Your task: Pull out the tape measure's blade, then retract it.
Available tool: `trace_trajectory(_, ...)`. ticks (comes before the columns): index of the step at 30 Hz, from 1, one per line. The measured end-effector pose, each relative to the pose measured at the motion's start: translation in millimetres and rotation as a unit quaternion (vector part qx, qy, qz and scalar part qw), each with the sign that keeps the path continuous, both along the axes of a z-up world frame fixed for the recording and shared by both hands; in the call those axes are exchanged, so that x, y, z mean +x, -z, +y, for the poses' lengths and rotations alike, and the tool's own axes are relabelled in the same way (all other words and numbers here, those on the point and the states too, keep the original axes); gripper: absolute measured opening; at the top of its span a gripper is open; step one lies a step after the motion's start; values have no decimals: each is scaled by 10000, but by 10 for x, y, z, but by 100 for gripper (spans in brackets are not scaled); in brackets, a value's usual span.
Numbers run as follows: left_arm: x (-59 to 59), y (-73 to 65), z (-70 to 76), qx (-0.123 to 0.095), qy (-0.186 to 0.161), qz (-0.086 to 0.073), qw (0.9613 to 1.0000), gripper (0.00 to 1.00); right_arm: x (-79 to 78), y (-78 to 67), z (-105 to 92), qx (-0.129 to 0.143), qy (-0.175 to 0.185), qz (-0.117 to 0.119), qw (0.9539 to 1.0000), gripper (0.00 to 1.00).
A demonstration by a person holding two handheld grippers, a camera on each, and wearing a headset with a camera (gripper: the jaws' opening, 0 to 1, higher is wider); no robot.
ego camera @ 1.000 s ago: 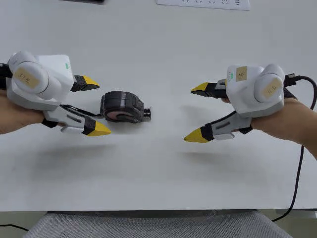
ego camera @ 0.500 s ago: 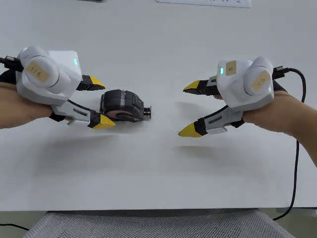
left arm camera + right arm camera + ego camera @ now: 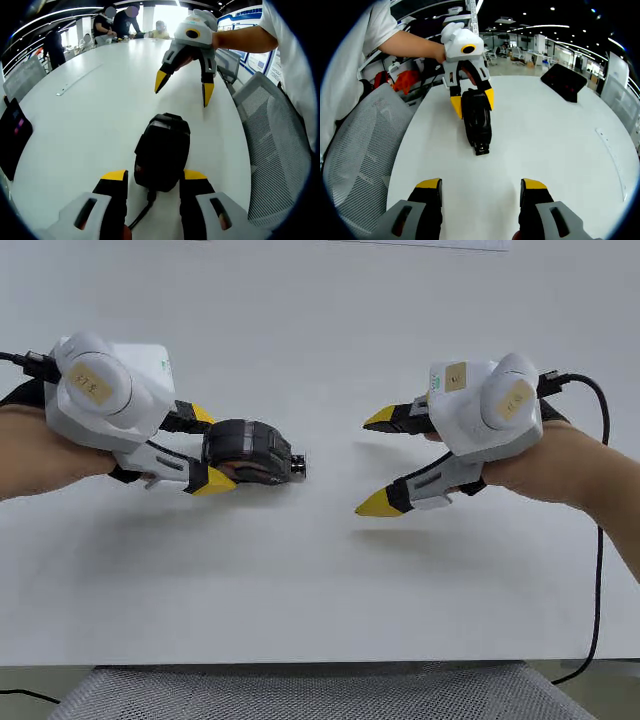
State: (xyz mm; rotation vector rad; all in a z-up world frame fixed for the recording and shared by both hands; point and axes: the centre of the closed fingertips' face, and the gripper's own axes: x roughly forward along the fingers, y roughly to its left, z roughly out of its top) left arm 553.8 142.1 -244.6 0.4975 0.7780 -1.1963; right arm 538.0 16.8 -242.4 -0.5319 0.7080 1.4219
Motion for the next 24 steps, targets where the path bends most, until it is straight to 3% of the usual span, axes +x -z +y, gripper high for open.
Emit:
trace_trajectory(1, 17, -9, -7, -22, -5, -46, 10000, 34, 1, 4, 1, -1, -1, 7, 10000, 61)
trace_trajectory(24, -25, 7, -39, 63, 85, 74, 9999, 28, 46, 3, 99, 102, -62, -78, 9999, 53)
